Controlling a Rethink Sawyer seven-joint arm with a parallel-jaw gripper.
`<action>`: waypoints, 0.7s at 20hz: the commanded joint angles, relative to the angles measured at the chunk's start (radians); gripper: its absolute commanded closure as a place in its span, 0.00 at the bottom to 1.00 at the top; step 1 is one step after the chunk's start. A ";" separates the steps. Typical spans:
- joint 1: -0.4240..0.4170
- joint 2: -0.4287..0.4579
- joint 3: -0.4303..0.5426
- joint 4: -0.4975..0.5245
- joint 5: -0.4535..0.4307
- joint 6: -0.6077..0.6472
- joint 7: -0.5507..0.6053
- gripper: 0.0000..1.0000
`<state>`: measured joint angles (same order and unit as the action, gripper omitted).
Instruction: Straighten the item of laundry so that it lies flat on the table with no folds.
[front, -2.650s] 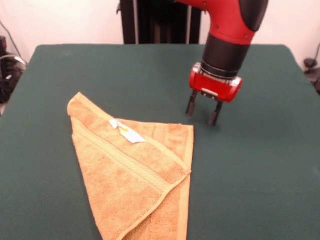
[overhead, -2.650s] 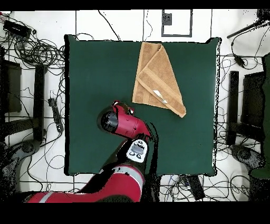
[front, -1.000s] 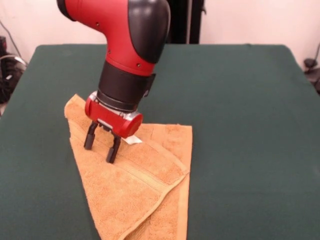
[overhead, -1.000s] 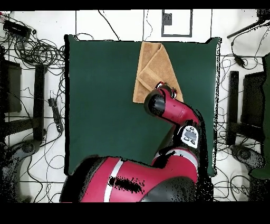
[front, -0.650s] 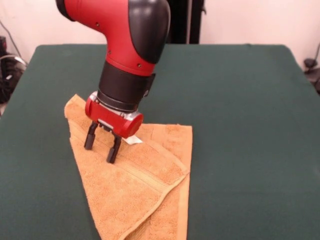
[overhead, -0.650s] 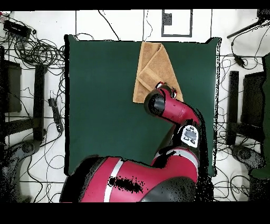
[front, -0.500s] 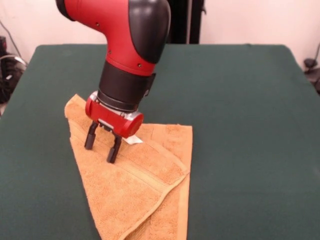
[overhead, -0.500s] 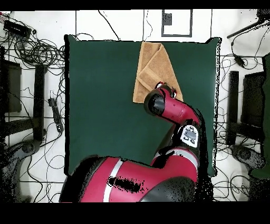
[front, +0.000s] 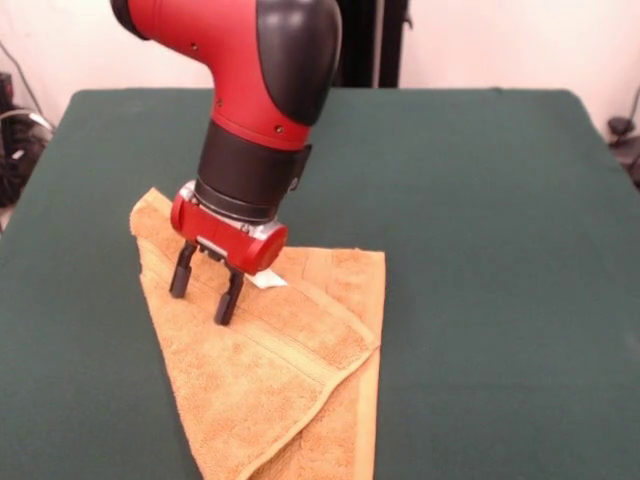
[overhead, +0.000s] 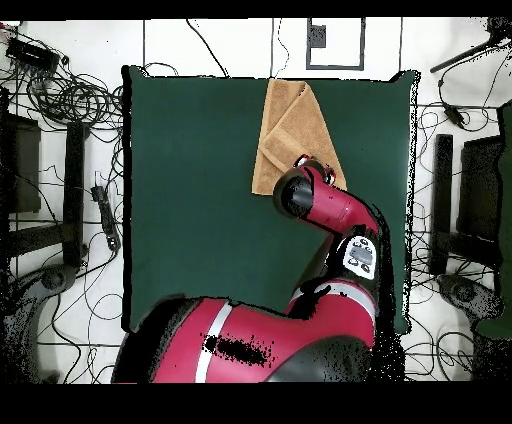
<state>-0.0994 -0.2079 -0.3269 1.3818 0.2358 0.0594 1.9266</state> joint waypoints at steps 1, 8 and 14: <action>0.063 -0.054 0.072 0.074 -0.026 0.151 0.106 0.00; 0.087 -0.183 0.056 0.161 -0.021 0.222 0.117 0.00; 0.093 -0.233 0.084 0.232 -0.009 0.232 0.142 0.00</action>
<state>-0.0396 -0.3845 -0.3312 1.4706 0.2356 0.1567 1.9266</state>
